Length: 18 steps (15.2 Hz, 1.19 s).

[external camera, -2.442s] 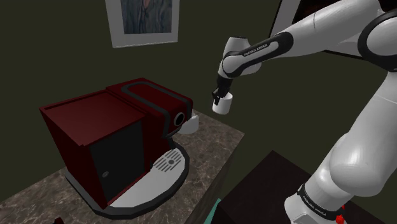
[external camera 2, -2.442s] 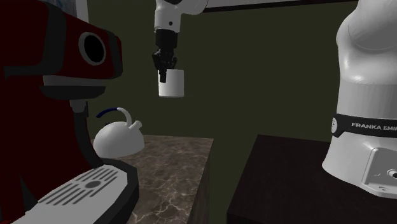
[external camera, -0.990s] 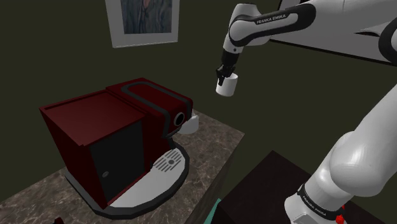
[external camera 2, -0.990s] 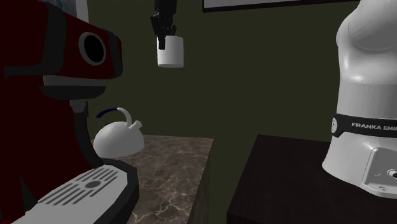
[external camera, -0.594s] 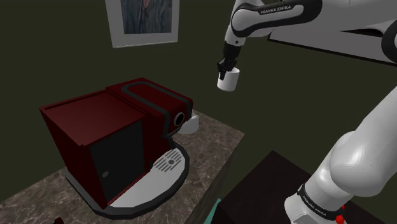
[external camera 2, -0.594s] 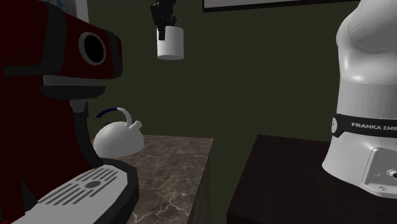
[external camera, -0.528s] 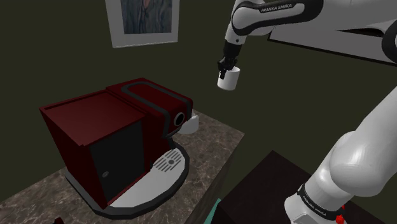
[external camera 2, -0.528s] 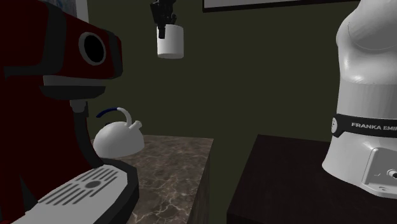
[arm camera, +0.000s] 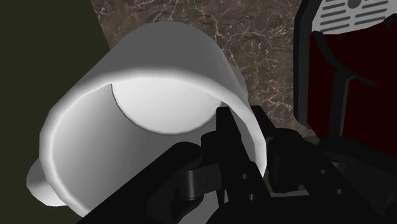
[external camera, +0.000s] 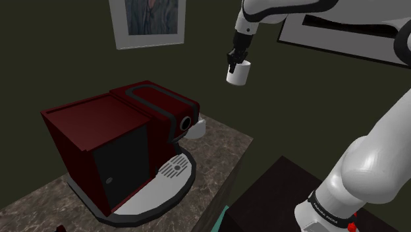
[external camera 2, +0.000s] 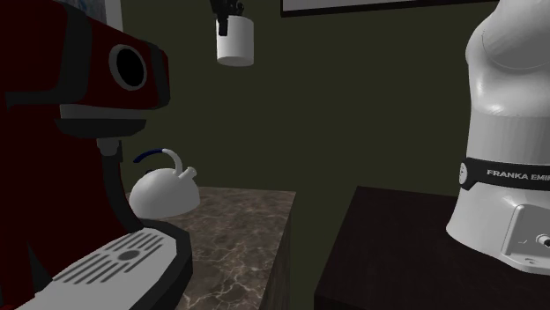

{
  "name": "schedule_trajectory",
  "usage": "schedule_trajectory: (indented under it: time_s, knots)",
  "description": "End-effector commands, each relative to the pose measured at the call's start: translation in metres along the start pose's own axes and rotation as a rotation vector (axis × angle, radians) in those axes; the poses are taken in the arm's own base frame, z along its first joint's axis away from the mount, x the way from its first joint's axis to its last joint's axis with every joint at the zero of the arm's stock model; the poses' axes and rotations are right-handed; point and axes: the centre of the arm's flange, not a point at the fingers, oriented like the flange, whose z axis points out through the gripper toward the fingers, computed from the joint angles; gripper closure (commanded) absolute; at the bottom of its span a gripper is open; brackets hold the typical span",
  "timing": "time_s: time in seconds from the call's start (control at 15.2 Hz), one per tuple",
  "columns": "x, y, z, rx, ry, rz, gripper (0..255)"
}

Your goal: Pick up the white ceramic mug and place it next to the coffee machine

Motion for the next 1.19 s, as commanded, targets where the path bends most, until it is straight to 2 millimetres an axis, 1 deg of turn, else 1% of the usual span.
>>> schedule_trajectory:
  time_s: [0.0,0.4,1.12]
  knots:
    - [0.001,0.0,-0.011,0.0,0.0,0.0,255]
    - [0.004,0.001,-0.042,0.0,0.0,0.0,255]
    - [-0.071,-0.123,-0.053,0.0,0.0,0.0,255]
